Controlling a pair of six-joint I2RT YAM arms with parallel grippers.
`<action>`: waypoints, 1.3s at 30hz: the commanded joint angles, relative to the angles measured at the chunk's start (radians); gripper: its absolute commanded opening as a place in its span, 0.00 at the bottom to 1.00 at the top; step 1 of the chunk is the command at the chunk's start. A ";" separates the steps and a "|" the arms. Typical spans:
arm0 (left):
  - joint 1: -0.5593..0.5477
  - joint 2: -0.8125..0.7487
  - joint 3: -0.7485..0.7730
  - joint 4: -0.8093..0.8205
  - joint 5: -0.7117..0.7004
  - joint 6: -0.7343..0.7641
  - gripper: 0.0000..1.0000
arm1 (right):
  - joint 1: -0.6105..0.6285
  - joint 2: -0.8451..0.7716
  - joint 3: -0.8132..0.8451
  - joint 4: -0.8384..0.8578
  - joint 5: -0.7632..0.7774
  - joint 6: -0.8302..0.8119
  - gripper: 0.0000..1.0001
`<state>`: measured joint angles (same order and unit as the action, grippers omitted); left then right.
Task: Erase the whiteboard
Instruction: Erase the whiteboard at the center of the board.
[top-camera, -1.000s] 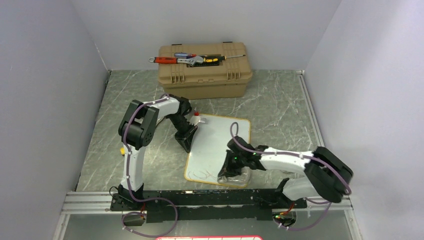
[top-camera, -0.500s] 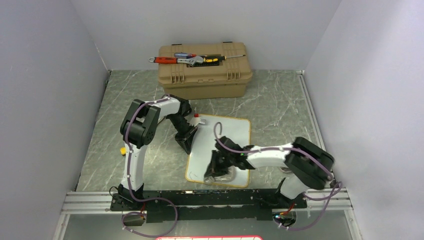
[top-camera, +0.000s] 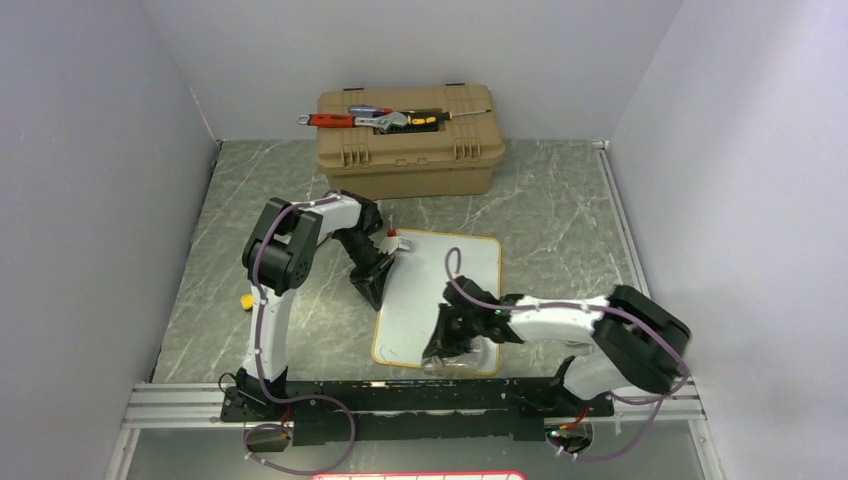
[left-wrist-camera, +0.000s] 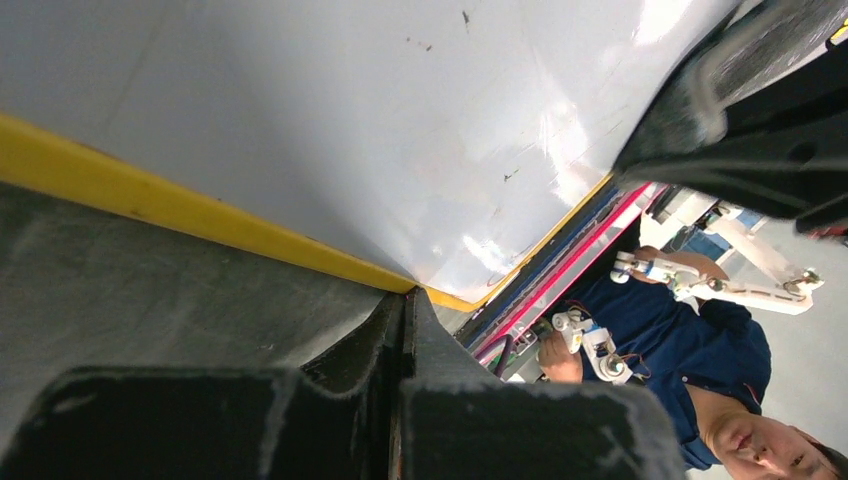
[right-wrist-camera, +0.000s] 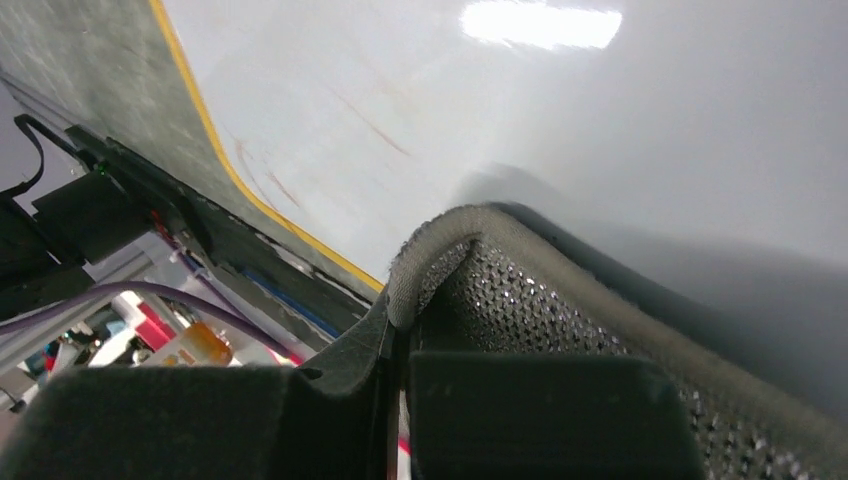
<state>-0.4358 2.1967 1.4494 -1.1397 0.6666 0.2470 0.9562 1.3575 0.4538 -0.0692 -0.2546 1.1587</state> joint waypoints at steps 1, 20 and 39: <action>-0.012 0.067 -0.034 0.190 -0.161 0.057 0.04 | 0.030 0.280 0.126 -0.039 0.086 -0.091 0.00; 0.095 -0.193 0.114 0.109 -0.245 0.090 0.17 | -0.011 0.156 0.295 0.017 0.150 -0.153 0.00; -0.101 -0.386 -0.010 0.147 -0.509 0.125 0.99 | -0.286 -0.302 -0.015 -0.387 0.250 -0.150 0.00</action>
<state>-0.5285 1.7798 1.4536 -1.0264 0.2028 0.3969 0.6727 1.0973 0.4538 -0.4175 -0.0505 0.9985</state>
